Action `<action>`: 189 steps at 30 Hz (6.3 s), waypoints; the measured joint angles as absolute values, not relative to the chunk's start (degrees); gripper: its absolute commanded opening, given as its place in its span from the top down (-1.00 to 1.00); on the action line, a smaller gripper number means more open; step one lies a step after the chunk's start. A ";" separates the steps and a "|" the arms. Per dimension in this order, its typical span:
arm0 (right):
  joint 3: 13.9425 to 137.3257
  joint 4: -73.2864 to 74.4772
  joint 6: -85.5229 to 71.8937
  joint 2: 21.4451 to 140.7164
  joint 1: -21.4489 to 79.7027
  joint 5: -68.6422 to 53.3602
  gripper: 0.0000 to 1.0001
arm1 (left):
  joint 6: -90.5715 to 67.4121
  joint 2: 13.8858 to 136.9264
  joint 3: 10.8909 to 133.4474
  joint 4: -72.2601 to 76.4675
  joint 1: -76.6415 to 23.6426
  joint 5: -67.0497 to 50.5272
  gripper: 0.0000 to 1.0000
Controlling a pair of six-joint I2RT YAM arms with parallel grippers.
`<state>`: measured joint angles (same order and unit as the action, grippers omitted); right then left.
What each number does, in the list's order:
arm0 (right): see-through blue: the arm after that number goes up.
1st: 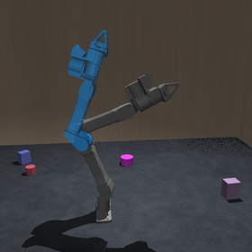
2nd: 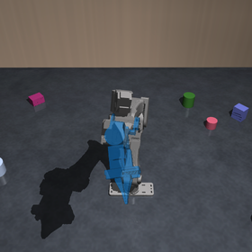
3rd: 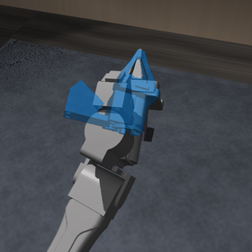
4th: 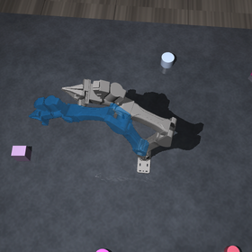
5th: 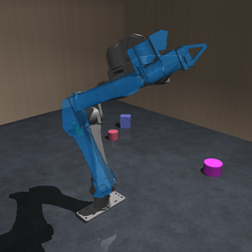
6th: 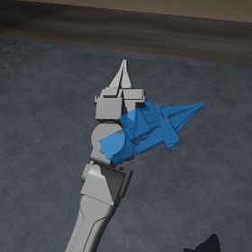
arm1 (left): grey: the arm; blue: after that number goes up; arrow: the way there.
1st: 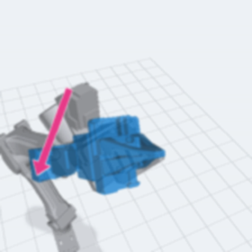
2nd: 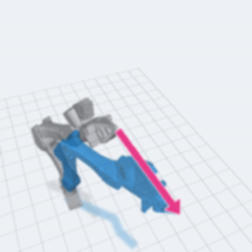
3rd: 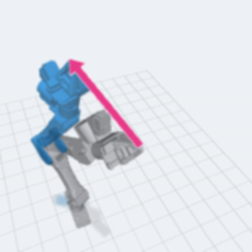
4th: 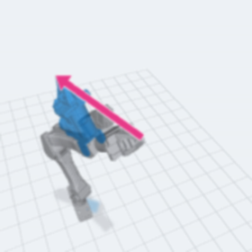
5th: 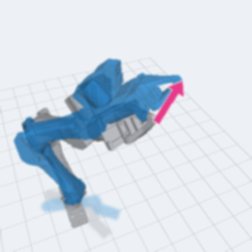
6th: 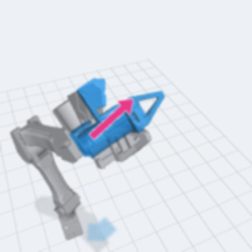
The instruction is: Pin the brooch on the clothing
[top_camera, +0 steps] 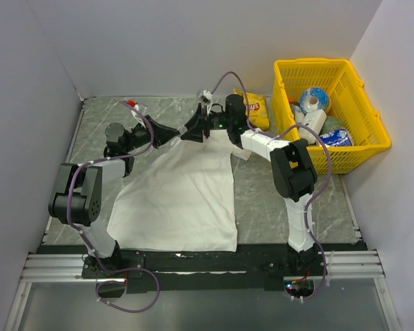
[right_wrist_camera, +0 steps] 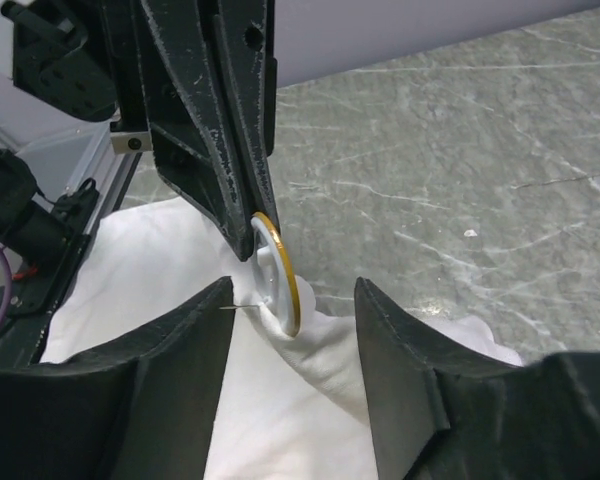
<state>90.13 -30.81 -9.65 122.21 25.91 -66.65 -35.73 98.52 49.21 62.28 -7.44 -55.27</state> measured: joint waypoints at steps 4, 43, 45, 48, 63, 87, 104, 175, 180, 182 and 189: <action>90.85 -30.28 -9.82 122.21 25.91 -67.96 0.22 | -35.66 98.52 49.21 62.15 -7.31 -55.16 0.98; 84.68 -22.06 0.27 118.52 24.69 -68.18 -0.49 | -33.87 98.52 50.39 59.90 -7.20 -55.64 0.98; 84.68 -22.98 -0.19 118.41 24.12 -68.20 -0.46 | -33.87 98.52 50.39 59.92 -7.22 -55.68 0.98; 84.68 -24.34 -1.56 118.37 23.73 -68.27 -0.42 | -33.89 98.52 50.39 60.12 -7.20 -55.75 0.98; 87.79 -31.24 -8.21 119.52 23.35 -71.11 -0.22 | -35.00 98.52 50.39 63.75 -7.20 -59.42 0.98; 90.98 -27.33 -5.91 121.45 24.34 -72.49 -0.01 | -35.18 98.52 50.50 63.86 -7.20 -59.70 0.98; 91.98 -27.35 -6.57 121.86 24.77 -72.51 0.03 | -35.16 98.52 50.61 63.79 -7.16 -59.64 0.98; 92.84 -60.10 -33.74 126.50 22.09 -82.65 -0.03 | -40.40 103.68 51.46 73.06 -5.69 -68.36 0.98; 91.90 -46.96 -22.20 126.02 22.48 -82.13 -0.01 | -40.82 103.70 51.46 73.12 -5.69 -68.82 0.98; 91.90 -41.91 -18.26 125.86 22.72 -81.76 -0.01 | -41.19 103.70 51.46 73.14 -5.69 -68.99 0.98; 91.90 -32.40 -9.91 125.16 24.53 -80.95 -0.01 | -41.45 103.70 51.46 73.12 -5.65 -69.21 0.98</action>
